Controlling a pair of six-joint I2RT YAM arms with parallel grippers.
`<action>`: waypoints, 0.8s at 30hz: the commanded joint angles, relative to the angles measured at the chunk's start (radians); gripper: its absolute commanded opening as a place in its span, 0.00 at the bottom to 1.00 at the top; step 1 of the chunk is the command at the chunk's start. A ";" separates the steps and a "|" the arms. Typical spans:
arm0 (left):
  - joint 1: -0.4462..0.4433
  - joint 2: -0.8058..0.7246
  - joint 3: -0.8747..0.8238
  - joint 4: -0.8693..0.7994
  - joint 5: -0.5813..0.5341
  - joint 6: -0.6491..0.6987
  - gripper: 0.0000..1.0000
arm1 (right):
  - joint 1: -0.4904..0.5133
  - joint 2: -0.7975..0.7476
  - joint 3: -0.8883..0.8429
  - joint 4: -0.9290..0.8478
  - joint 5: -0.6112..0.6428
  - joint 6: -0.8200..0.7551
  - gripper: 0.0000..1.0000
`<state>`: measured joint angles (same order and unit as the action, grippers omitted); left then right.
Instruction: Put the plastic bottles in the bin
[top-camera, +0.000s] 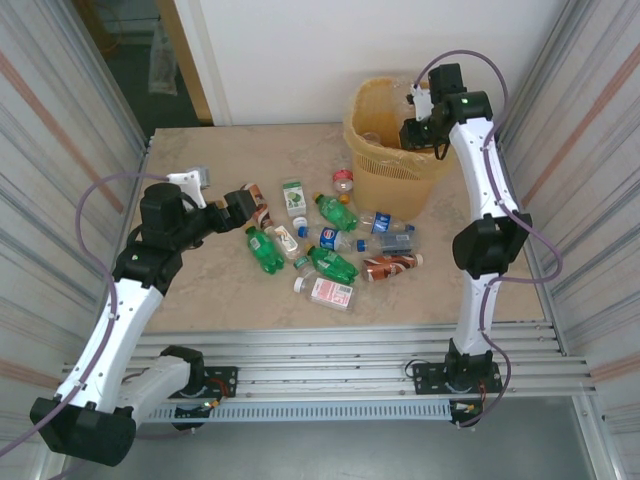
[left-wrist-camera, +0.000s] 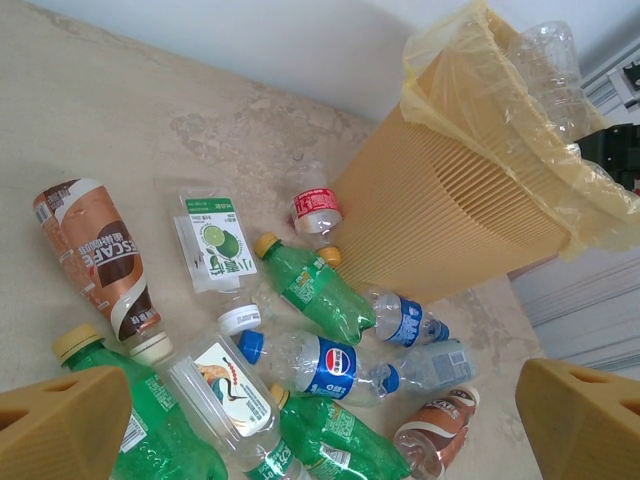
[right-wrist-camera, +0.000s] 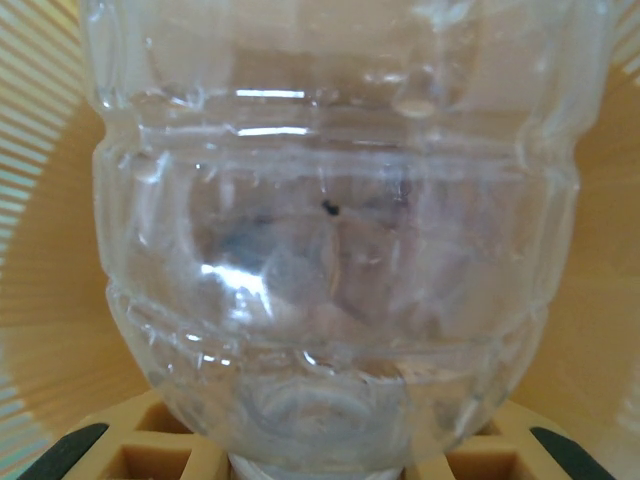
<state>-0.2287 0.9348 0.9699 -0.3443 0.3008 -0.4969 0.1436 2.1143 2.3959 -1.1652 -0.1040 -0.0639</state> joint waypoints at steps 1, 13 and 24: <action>0.006 -0.007 -0.011 0.008 -0.016 -0.003 0.99 | 0.001 0.027 0.037 -0.014 0.052 -0.049 0.10; 0.007 -0.001 -0.019 0.007 -0.024 -0.003 0.99 | 0.022 0.073 0.037 -0.009 0.119 -0.082 0.32; 0.008 0.005 -0.019 -0.002 -0.029 0.002 0.99 | 0.034 0.047 0.037 0.010 0.142 -0.083 0.56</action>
<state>-0.2287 0.9375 0.9585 -0.3443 0.2855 -0.4973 0.1699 2.1742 2.4008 -1.1549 0.0158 -0.1406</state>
